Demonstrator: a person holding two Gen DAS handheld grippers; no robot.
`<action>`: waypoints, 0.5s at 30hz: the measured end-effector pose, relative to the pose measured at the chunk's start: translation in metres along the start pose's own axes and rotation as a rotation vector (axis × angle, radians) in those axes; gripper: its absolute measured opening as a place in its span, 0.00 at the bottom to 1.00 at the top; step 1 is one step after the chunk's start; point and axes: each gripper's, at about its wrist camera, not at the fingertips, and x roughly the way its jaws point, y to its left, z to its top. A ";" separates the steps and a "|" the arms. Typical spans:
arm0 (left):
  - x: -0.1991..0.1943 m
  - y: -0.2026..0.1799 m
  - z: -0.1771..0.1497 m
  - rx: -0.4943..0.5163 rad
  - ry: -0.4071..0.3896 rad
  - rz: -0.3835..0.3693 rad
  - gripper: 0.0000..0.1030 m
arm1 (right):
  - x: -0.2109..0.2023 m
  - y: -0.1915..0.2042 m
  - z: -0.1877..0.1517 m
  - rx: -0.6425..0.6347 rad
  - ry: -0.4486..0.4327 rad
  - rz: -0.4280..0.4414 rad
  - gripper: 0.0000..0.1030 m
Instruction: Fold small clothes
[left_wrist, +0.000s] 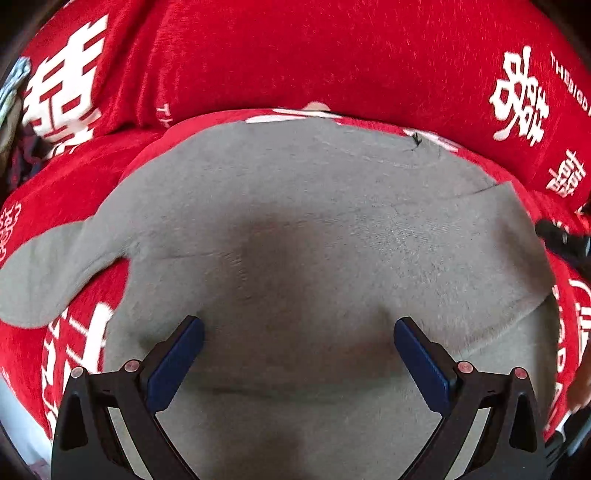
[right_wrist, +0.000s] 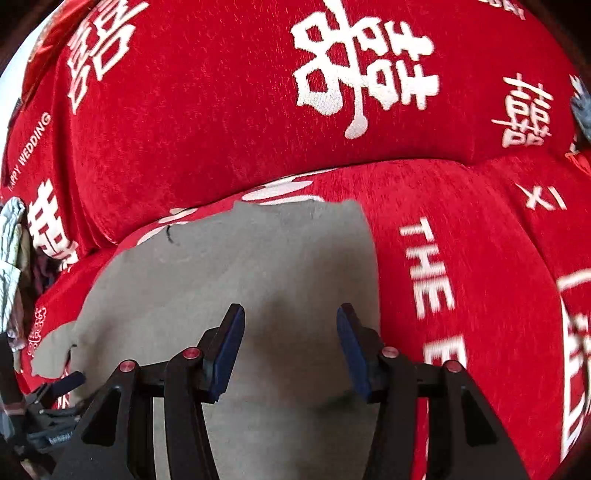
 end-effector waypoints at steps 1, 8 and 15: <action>0.005 -0.002 0.002 0.003 0.003 0.013 1.00 | 0.008 0.001 0.004 -0.008 0.013 0.003 0.54; 0.014 0.000 0.009 0.013 -0.035 0.032 1.00 | 0.072 -0.018 0.046 0.023 0.110 0.023 0.54; -0.002 0.005 -0.002 -0.031 -0.045 0.020 1.00 | 0.032 -0.012 0.037 -0.014 0.086 0.011 0.54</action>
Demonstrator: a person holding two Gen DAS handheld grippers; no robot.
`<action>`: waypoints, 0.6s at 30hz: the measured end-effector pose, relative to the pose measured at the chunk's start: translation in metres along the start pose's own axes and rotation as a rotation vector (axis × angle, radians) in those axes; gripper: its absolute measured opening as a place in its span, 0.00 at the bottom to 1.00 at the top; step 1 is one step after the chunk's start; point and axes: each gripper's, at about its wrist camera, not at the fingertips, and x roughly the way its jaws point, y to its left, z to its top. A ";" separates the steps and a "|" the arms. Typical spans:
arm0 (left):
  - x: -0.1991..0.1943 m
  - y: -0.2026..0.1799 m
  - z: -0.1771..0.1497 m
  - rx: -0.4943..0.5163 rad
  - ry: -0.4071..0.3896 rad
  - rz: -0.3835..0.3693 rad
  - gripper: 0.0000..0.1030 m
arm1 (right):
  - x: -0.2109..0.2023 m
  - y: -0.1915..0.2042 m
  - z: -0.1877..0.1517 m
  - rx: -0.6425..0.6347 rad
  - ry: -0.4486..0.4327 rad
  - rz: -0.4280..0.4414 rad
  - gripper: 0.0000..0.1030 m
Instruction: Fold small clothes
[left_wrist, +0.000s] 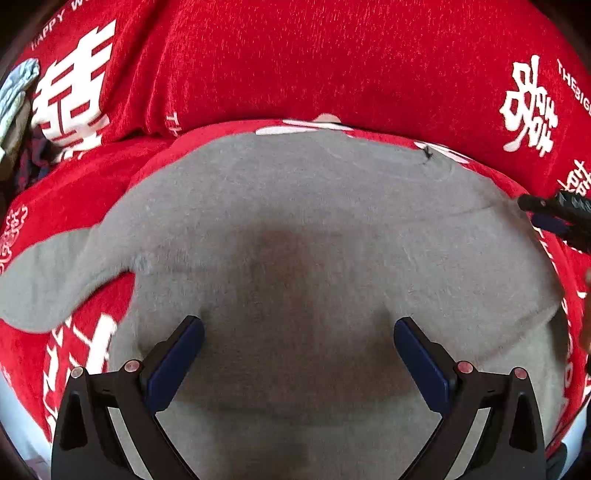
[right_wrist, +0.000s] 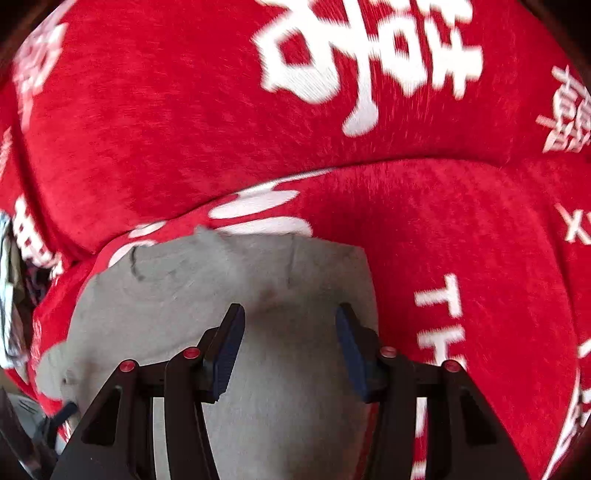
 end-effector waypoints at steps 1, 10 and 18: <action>0.001 -0.001 -0.003 0.000 0.004 0.003 1.00 | -0.007 0.008 -0.012 -0.035 -0.009 -0.012 0.54; -0.005 -0.003 -0.019 0.020 -0.024 0.047 1.00 | -0.034 0.040 -0.102 -0.259 -0.102 -0.304 0.54; -0.017 -0.001 -0.017 -0.006 -0.052 0.040 1.00 | -0.043 0.092 -0.103 -0.260 -0.099 -0.167 0.57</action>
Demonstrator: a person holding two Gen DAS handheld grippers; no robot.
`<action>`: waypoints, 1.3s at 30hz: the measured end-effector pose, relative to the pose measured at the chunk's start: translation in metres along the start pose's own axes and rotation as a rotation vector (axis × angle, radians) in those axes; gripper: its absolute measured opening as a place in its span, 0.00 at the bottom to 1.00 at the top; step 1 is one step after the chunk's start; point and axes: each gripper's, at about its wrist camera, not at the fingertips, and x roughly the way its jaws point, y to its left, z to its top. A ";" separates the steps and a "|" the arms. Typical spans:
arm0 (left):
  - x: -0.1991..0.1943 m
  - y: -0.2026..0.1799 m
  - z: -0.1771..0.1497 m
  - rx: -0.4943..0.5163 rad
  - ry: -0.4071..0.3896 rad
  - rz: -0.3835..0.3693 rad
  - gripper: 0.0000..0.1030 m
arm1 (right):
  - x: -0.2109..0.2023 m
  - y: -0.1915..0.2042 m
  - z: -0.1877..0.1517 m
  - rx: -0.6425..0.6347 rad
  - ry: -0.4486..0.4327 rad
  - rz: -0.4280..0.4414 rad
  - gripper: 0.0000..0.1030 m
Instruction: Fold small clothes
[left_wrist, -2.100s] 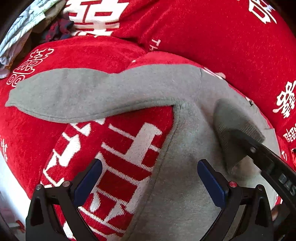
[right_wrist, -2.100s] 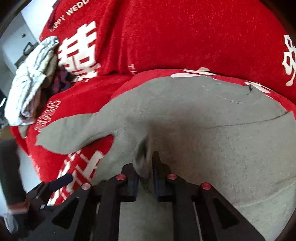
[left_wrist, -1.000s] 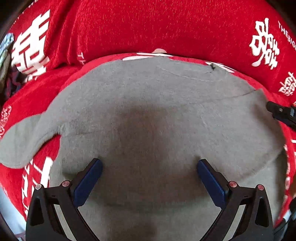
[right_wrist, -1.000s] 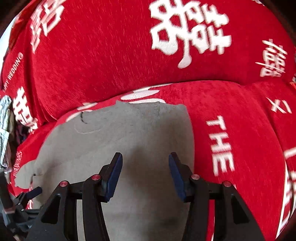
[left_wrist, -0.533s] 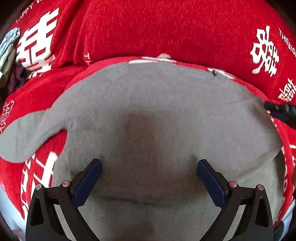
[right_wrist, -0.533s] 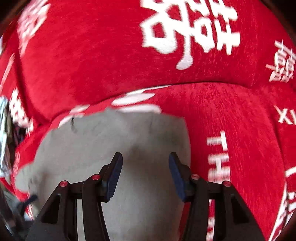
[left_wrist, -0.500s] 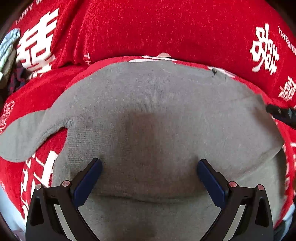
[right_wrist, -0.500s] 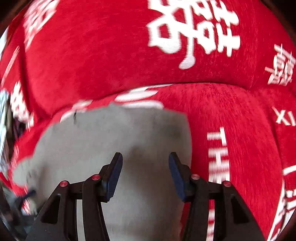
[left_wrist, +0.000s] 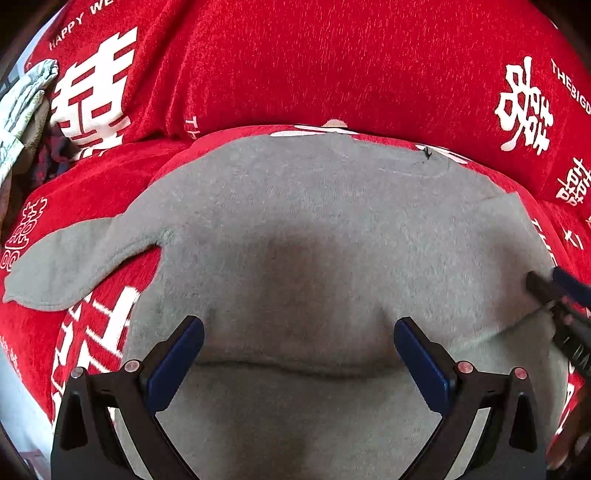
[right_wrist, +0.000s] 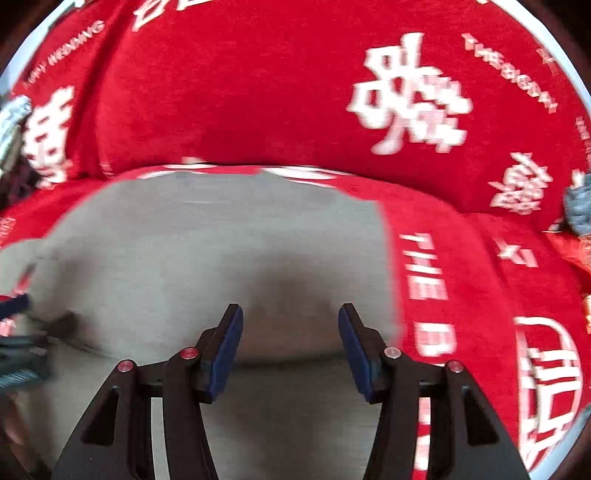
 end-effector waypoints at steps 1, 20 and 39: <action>0.005 -0.001 0.002 0.002 0.012 0.009 1.00 | 0.008 0.009 0.002 -0.010 0.017 0.018 0.57; -0.013 0.310 -0.040 -0.779 -0.023 0.318 1.00 | -0.011 0.061 -0.008 -0.109 0.005 -0.019 0.59; 0.024 0.422 0.015 -0.950 -0.046 0.283 0.16 | 0.005 0.133 0.010 -0.229 0.052 0.024 0.59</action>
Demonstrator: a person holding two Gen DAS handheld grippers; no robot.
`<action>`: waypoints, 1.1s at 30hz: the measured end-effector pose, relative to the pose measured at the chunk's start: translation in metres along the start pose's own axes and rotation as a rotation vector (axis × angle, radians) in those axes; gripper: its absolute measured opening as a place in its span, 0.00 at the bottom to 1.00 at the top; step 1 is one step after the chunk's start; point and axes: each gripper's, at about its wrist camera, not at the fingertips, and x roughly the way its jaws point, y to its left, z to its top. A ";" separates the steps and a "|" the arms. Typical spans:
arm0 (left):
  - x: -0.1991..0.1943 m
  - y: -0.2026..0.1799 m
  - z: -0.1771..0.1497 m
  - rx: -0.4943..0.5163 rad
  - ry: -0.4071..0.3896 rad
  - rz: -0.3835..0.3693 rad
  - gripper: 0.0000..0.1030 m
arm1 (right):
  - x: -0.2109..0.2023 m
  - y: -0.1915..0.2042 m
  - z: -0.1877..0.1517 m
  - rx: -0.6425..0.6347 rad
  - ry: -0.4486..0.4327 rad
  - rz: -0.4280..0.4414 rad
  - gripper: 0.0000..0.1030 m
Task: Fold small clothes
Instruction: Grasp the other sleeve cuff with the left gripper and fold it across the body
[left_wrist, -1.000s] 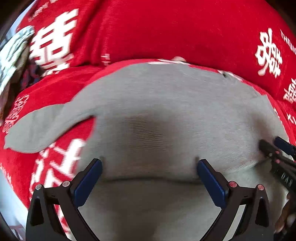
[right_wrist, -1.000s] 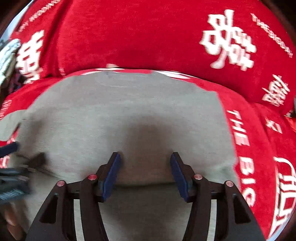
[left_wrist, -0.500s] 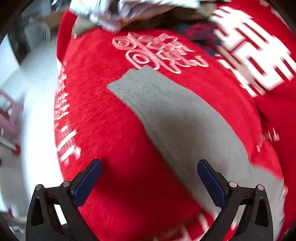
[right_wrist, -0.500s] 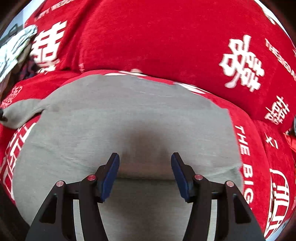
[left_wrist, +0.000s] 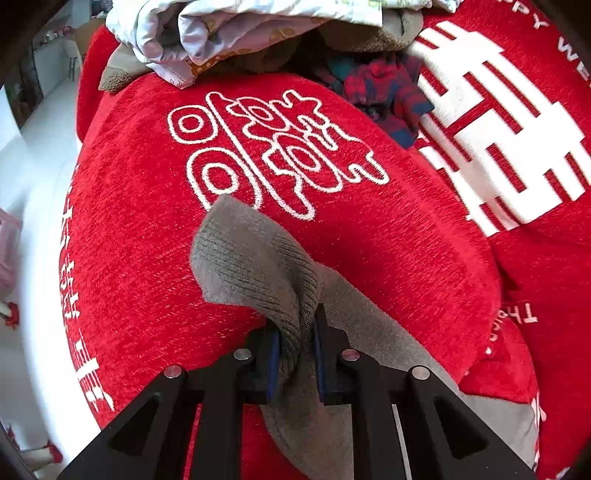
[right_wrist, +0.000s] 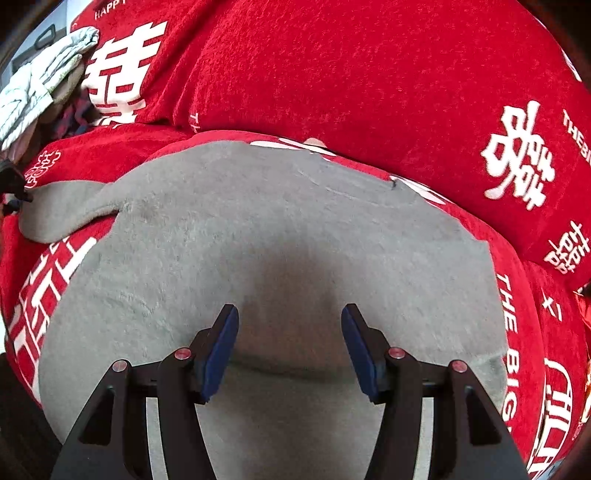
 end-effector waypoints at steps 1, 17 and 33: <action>-0.004 0.004 -0.002 0.012 -0.016 -0.004 0.16 | 0.002 0.005 0.009 -0.014 -0.005 0.002 0.59; -0.100 -0.020 -0.022 0.264 -0.291 0.017 0.16 | 0.109 0.123 0.130 -0.094 0.086 0.073 0.59; -0.145 -0.141 -0.103 0.520 -0.196 -0.129 0.16 | 0.041 0.014 0.079 0.015 0.103 0.092 0.59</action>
